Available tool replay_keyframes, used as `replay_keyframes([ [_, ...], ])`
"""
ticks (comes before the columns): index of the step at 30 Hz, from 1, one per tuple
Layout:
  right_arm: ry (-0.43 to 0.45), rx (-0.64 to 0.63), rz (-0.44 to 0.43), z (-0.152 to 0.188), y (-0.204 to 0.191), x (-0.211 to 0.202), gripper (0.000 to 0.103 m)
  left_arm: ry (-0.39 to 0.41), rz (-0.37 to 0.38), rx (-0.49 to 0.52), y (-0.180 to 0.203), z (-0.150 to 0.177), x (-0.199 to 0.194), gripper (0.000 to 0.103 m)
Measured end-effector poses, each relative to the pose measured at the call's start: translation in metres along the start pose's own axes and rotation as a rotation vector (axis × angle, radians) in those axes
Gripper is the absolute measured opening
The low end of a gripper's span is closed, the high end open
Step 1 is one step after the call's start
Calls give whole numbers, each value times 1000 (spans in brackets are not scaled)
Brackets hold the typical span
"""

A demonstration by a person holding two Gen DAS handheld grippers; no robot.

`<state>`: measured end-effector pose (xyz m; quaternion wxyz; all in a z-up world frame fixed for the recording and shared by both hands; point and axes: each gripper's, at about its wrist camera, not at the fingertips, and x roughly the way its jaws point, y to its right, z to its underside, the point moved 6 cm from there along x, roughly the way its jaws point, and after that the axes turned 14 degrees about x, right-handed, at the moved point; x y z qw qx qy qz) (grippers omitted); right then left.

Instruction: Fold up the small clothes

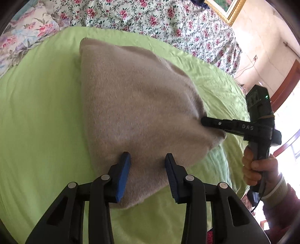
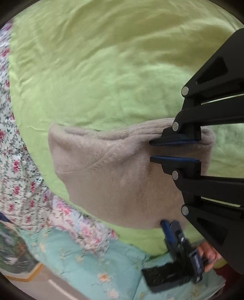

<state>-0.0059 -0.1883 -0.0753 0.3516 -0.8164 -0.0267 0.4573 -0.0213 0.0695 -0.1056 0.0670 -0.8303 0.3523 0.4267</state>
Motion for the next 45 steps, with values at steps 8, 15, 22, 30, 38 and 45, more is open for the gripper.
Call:
replay_keyframes([
  [8,34,-136,69,20,-13,-19,13,-6,-21,21,5,15,-8,39],
  [15,55,-128,114,24,-5,-17,11,-20,-80,47,11,19,-11,39],
  [22,80,-140,191,33,-4,-36,13,-52,-202,35,4,32,-36,48],
  [30,107,-145,218,54,-11,-63,14,-43,-284,3,1,41,-64,63],
  [38,92,-169,184,72,-29,-68,14,-39,-291,5,7,40,-68,66],
  [45,134,-165,150,50,-46,-70,40,-16,-309,6,1,28,-72,73],
])
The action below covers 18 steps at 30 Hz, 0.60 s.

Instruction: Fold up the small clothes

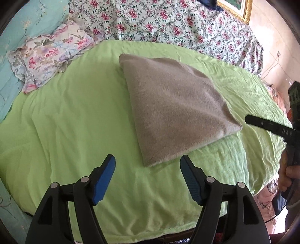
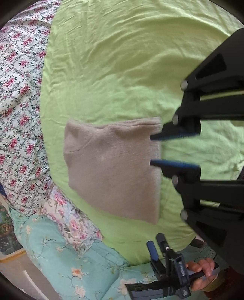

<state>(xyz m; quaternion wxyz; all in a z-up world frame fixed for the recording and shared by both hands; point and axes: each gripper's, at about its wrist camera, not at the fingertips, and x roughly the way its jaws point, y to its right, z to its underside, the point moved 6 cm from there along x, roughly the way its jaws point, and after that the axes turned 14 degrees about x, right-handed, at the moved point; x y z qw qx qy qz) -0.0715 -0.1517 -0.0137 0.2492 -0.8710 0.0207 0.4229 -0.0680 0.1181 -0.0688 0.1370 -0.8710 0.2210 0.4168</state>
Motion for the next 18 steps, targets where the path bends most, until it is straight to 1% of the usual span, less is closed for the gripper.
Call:
replay_keyframes([
  [1,9,7,-6,-6,0,2,45,2,-6,3,-1,-4,2,73],
  [3,25,32,-24,-24,2,11,45,3,-22,3,-6,-13,8,73],
  [6,15,80,-45,-49,8,32,45,5,-31,-14,-15,-27,19,73],
  [10,-30,178,-101,-84,20,73,45,-7,-37,-62,-34,-47,40,73],
  [13,-52,227,-122,-107,27,101,45,-14,-38,-99,-49,-61,56,73],
  [16,-84,304,-180,-128,34,129,44,-21,-32,-123,-58,-70,68,73],
  [17,-99,320,-196,-132,35,136,40,-30,-34,-128,-60,-71,73,73],
  [18,-110,321,-203,-134,34,140,7,-40,-35,-130,-62,-72,78,73],
])
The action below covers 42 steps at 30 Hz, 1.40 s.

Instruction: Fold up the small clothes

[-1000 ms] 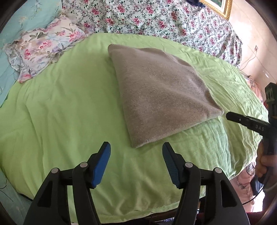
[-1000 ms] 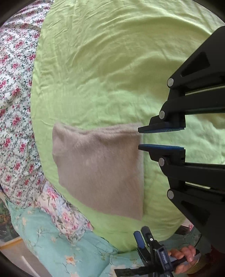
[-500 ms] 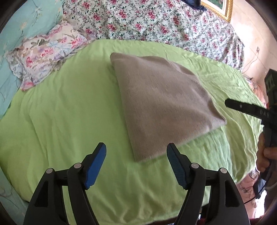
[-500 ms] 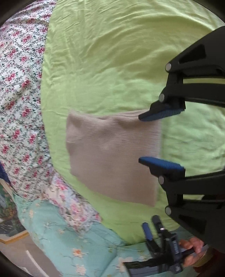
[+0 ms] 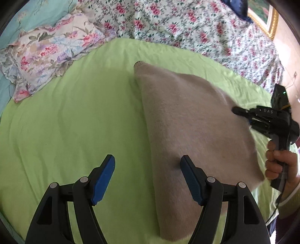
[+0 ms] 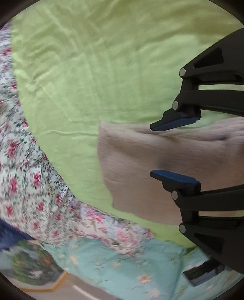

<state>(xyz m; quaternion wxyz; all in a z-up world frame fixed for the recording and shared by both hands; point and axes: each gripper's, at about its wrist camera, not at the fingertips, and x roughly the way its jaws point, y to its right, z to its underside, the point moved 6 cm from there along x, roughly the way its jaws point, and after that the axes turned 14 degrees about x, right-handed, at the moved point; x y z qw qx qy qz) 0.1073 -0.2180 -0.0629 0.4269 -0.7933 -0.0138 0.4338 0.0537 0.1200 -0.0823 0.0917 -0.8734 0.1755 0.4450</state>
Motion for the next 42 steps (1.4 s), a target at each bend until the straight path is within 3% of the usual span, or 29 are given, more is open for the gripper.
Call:
replay_keyframes([
  [4,118,-71,-49,1,-21,-26,9,4,10,0,1,-1,6,74],
  [6,144,-103,14,5,-20,-26,9,2,18,2,3,0,9,74],
  [9,95,-109,144,9,-1,3,9,-8,19,8,7,1,13,74],
  [13,113,-88,188,6,8,0,15,-12,0,16,9,1,11,75],
  [14,123,-94,202,6,5,-5,21,-13,-4,17,9,2,10,74],
  [16,147,-121,223,10,-3,-21,21,-11,-14,29,11,3,5,74],
  [24,124,-213,187,82,-23,-81,23,-27,-41,92,26,38,-26,76],
  [27,100,-229,181,111,-19,-92,31,-37,-54,108,27,56,-38,83],
  [32,78,-284,207,159,-16,-107,44,-48,-63,114,29,80,-59,84],
  [34,75,-309,222,174,-15,-111,54,-50,-72,115,31,87,-65,85],
  [42,50,-346,265,208,-14,-127,75,-53,-119,161,41,105,-87,90],
])
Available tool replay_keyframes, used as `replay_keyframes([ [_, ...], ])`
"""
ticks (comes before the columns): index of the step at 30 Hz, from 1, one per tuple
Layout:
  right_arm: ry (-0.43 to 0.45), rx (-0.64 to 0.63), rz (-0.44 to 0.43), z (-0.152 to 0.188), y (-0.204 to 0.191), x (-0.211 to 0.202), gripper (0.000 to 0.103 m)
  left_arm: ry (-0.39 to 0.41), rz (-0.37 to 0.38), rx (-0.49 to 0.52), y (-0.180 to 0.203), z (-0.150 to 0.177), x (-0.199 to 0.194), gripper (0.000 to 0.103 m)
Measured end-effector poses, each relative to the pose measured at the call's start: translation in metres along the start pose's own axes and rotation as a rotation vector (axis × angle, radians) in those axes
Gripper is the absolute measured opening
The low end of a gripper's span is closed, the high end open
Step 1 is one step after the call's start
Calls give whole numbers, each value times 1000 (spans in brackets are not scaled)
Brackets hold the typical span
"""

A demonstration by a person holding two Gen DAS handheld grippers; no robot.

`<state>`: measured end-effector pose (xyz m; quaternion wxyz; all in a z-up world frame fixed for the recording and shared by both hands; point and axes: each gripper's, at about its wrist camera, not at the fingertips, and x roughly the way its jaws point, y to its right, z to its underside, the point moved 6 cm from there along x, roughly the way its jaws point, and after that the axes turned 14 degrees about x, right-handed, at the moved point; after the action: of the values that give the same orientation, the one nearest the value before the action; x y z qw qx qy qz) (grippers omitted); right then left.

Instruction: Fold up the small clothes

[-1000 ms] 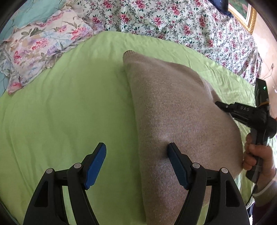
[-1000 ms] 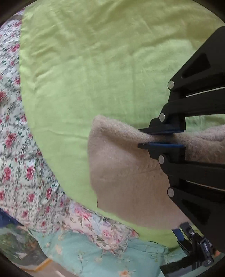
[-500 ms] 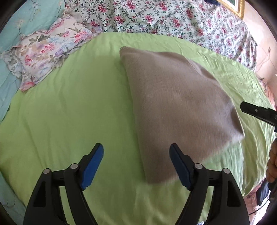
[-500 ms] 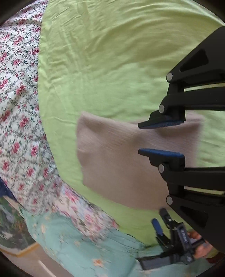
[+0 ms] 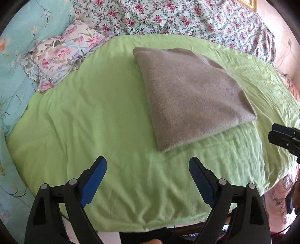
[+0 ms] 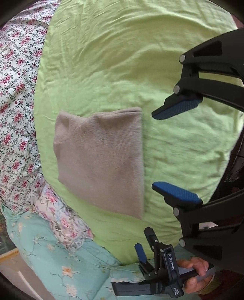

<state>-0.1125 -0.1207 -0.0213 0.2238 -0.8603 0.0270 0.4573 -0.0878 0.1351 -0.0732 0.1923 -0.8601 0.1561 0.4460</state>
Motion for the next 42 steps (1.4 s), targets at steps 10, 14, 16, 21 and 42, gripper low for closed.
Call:
replay_keyframes([
  [10,-18,-11,30,21,6,-14,95,12,-46,43,13,13,-23,97],
  [14,-36,-5,24,20,6,-4,95,18,-60,35,8,7,-17,97],
  [16,-24,-11,25,17,5,-1,95,28,-63,35,6,2,-14,98],
  [21,-27,-39,38,12,0,11,95,31,-88,26,2,-7,-6,102],
  [42,-2,-120,30,-18,-25,28,98,54,-130,13,-6,-32,1,102],
])
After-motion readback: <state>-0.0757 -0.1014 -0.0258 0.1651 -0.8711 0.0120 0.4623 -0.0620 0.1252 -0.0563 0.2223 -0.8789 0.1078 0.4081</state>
